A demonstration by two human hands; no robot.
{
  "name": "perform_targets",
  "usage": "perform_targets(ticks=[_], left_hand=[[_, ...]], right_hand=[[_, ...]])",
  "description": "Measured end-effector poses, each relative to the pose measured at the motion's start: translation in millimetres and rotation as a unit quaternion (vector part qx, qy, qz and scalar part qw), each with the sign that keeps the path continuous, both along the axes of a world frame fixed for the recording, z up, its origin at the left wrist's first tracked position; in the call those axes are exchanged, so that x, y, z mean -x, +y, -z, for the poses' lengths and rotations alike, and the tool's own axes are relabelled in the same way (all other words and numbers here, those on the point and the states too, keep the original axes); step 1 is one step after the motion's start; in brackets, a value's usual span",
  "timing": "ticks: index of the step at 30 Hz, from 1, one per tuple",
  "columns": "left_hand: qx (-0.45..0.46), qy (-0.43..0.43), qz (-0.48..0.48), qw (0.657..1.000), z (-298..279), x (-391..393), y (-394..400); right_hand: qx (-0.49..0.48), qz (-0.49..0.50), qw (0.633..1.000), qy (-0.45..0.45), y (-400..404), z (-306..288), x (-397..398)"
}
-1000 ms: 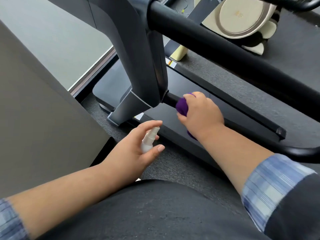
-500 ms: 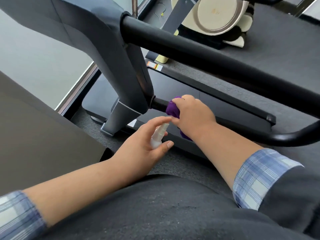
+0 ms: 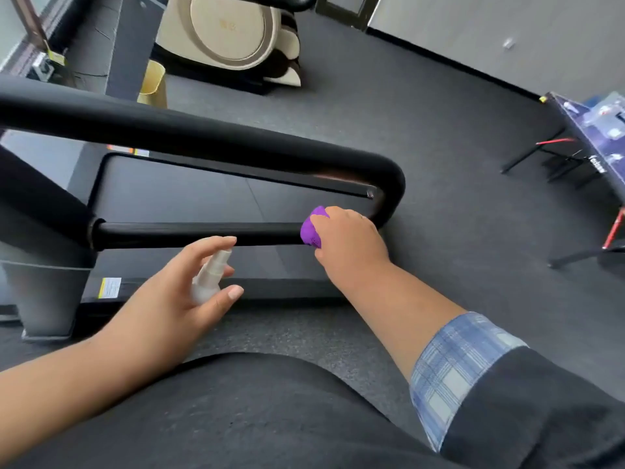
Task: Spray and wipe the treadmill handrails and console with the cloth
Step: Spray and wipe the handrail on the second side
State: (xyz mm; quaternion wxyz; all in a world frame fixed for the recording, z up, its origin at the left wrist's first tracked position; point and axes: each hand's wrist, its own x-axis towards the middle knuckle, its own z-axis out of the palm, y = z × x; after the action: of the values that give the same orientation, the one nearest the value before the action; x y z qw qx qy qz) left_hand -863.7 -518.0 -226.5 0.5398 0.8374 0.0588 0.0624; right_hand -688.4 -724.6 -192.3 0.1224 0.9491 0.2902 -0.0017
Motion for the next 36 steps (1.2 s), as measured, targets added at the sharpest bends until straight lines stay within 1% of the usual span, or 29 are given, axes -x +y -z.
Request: perform_targets(ticks=[2,4,6,8,11,12,13,17,20,22,24,26,28,29,32,33,34,35,36], left_hand=[[-0.006,-0.006,0.009,1.0,-1,-5,-6],[0.003,-0.004,0.022,1.0,-2,-9,-11],[0.006,-0.005,0.035,0.999,-2,-11,-15],[0.002,-0.006,0.042,0.999,-4,-11,-18],[0.006,-0.003,0.037,0.999,-6,-11,-19],[0.006,-0.003,0.035,0.999,-5,-10,-18],[0.006,-0.003,0.031,0.999,-5,-8,-17],[0.007,0.004,0.01,1.0,-2,2,-7],[0.005,0.003,0.001,1.0,-5,6,-1],[-0.002,-0.008,0.0,1.0,-8,8,1],[-0.007,-0.018,-0.003,1.0,-14,9,1],[-0.008,-0.031,-0.009,0.999,-20,12,2],[-0.016,-0.06,-0.03,0.998,-24,17,4],[-0.019,-0.075,-0.043,0.996,-25,19,5],[-0.026,-0.097,-0.071,0.992,-27,24,9],[-0.03,-0.099,-0.076,0.992,-27,25,10],[-0.032,-0.099,-0.078,0.992,-28,25,10],[-0.031,-0.096,-0.08,0.992,-29,25,10],[-0.029,-0.092,-0.079,0.992,-31,26,9]], right_hand=[[0.044,-0.009,0.999,-0.013,5,-8,4],[0.067,-0.037,0.997,-0.032,14,-17,7],[0.081,-0.056,0.992,-0.084,21,-26,4],[0.092,-0.043,0.987,-0.122,22,-32,-2],[0.176,-0.041,0.976,-0.118,12,-24,-8],[0.197,-0.038,0.973,-0.111,8,-18,-8],[0.199,-0.03,0.974,-0.102,6,-12,-7],[0.103,0.014,0.992,-0.068,4,5,-1],[-0.008,0.001,0.999,-0.044,1,14,4],[-0.078,-0.026,0.997,0.007,12,18,14],[-0.113,-0.049,0.99,0.074,29,17,29],[-0.16,-0.073,0.979,0.1,43,10,45],[-0.234,-0.105,0.963,0.08,44,-6,61],[-0.289,-0.119,0.948,0.057,40,-16,67],[-0.45,-0.139,0.88,-0.06,27,-53,74],[-0.481,-0.132,0.861,-0.097,22,-66,70],[-0.498,-0.113,0.85,-0.127,19,-77,63],[-0.504,-0.086,0.848,-0.143,15,-87,54],[-0.499,-0.055,0.853,-0.144,14,-94,45]])
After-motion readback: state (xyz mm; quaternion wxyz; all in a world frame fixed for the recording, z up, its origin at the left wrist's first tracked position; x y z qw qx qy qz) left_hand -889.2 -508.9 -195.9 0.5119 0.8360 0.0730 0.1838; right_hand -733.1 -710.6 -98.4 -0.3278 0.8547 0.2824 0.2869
